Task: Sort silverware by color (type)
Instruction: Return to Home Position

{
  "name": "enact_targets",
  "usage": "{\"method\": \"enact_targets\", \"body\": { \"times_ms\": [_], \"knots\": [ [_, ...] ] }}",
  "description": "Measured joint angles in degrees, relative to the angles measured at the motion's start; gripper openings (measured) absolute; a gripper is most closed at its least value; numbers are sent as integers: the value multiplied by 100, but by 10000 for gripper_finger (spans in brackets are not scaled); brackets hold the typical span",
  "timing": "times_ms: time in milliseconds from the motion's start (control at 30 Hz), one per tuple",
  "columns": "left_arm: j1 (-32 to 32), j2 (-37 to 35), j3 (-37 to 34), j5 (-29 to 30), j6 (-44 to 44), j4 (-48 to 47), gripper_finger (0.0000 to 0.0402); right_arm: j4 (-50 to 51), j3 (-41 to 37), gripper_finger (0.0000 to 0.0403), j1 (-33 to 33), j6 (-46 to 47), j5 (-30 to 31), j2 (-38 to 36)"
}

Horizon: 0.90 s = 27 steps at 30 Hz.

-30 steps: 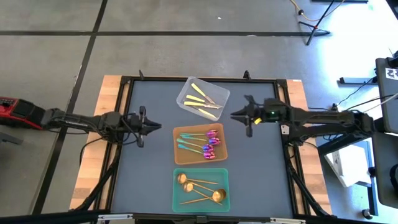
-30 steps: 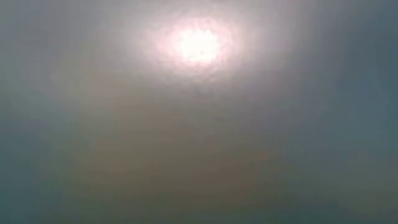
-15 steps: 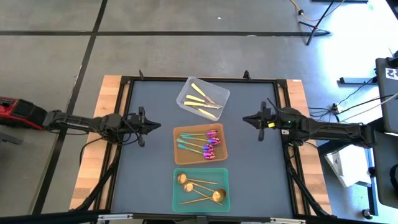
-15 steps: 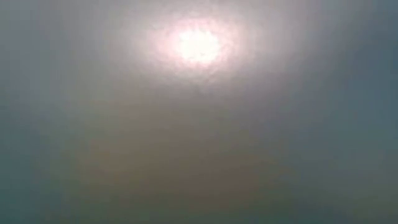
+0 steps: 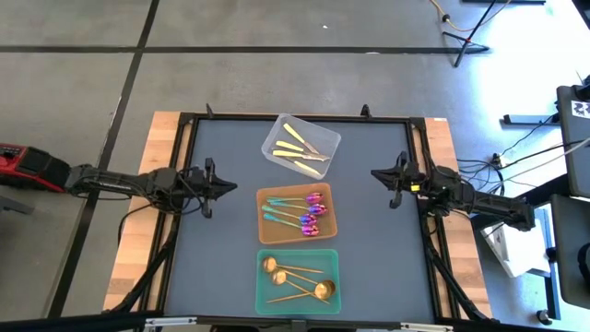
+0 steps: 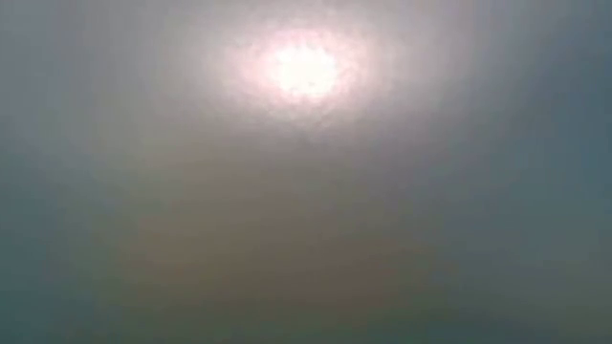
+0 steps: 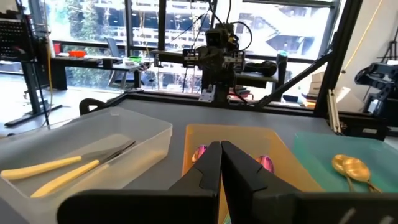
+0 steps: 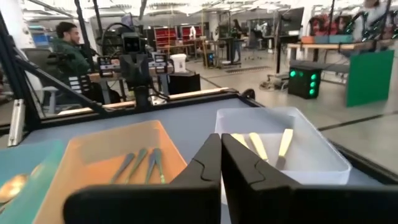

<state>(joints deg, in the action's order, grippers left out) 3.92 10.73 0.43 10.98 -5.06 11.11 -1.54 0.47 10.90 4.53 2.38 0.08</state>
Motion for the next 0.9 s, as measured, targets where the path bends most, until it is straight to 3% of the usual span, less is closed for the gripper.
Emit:
{"method": "enact_targets", "body": {
  "times_ms": [300, 567, 900],
  "knots": [
    [0, -47, 0, -40, 415, 7, 6, 24, 0, 1, 0, 16, -42, 53],
    [0, -25, 0, 589, 431, -201, 6, 29, 0, 1, 0, 14, -42, 52],
    [0, -25, 0, 608, 415, -207, 6, 33, 0, 1, 0, 14, -44, 52]
  ]
}}
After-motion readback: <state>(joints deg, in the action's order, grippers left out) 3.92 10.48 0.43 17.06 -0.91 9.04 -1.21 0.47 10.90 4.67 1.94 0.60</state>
